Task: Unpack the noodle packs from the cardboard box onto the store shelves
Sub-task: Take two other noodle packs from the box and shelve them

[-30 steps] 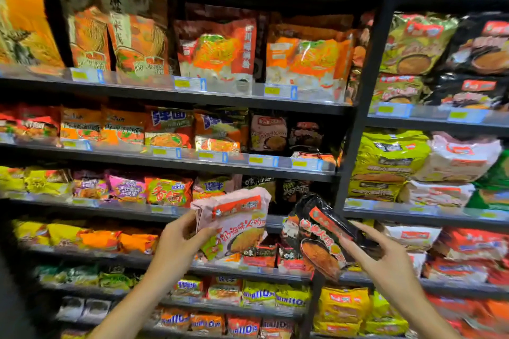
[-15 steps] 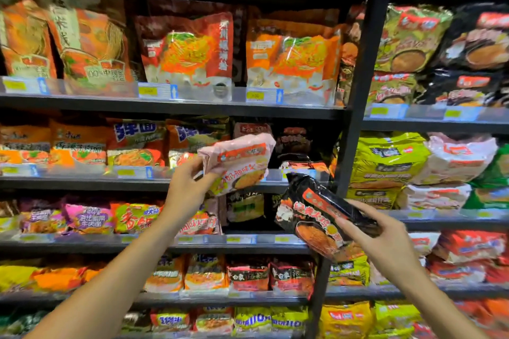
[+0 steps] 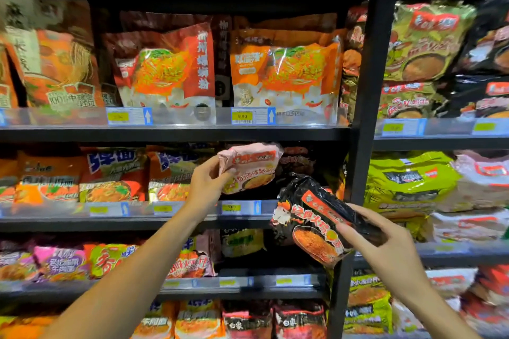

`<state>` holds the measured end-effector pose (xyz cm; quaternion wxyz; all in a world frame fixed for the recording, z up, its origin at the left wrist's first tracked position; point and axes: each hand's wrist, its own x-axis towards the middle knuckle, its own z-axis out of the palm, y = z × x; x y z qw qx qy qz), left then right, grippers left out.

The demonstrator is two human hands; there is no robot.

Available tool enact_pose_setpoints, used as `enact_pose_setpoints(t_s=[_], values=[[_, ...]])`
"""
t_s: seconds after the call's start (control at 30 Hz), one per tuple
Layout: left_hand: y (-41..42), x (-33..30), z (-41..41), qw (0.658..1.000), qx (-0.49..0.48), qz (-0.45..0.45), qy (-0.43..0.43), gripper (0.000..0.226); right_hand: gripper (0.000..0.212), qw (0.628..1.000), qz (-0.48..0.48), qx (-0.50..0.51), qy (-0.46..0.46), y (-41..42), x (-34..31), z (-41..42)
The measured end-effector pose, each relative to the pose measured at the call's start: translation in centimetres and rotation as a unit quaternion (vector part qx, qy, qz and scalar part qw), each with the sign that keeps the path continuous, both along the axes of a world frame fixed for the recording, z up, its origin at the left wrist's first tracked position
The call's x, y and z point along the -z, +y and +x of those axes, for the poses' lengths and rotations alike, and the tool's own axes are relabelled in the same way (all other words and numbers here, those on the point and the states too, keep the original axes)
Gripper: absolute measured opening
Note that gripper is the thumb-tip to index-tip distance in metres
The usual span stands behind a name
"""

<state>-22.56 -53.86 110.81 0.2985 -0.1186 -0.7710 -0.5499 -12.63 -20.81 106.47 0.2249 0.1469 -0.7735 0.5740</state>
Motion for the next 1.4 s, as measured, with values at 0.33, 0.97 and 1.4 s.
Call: enact_pose_setpoints(t_s=[0.33,0.97,1.4], values=[[0.3,-0.1,-6.2,0.961,-0.103,0.022,-0.255,0.035,0.036,1.000,-0.004,0.012,-0.006,0.2,0.4,-1.7],[4.1,0.5,-6.8,0.862,-0.142,-0.475,-0.104,0.015,0.037,0.999,-0.008,0.001,-0.033,-0.5,2.0,-0.1],[6.7,-0.6,-9.5,0.746,0.169,-0.643,0.044,0.076,0.041,0.999,-0.006,0.029,-0.021,1.7,2.0,1.4]])
